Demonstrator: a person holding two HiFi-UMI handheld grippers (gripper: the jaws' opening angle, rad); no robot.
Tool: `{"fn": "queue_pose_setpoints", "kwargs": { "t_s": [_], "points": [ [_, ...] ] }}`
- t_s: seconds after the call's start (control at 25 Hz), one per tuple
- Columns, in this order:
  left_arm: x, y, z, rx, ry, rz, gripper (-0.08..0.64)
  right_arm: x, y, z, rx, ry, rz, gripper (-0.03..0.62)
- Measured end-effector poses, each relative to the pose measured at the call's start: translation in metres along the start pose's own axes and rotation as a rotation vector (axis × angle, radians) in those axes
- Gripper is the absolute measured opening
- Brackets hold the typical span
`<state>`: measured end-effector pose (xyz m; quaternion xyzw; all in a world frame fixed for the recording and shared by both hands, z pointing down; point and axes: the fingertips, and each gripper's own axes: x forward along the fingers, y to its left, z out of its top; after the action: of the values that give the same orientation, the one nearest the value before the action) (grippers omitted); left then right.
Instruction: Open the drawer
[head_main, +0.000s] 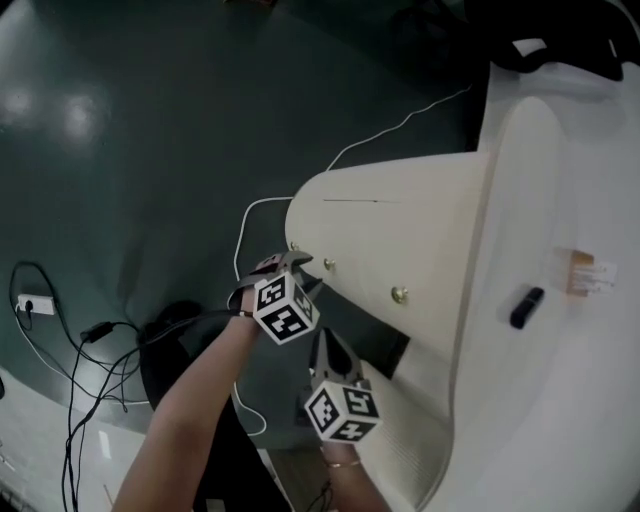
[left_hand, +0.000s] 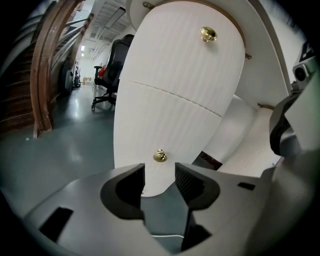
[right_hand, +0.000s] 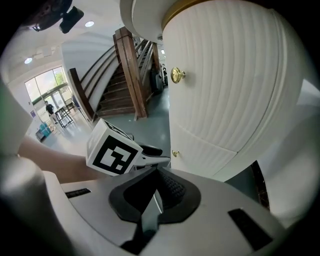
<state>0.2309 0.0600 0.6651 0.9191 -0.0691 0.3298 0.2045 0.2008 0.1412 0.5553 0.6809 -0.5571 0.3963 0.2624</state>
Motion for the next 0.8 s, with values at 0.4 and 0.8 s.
{"fn": "queue_pose_setpoints", "kwargs": {
  "t_s": [0.4, 0.8],
  "points": [
    [0.030, 0.006, 0.017, 0.024, 0.012, -0.026, 0.167, 0.011, -0.008, -0.006, 0.005, 0.038, -0.019, 0.003],
    [0.041, 0.001, 0.017, 0.128, 0.042, -0.045, 0.109, 0.012, -0.016, -0.017, 0.060, 0.072, -0.040, 0.003]
  ]
}}
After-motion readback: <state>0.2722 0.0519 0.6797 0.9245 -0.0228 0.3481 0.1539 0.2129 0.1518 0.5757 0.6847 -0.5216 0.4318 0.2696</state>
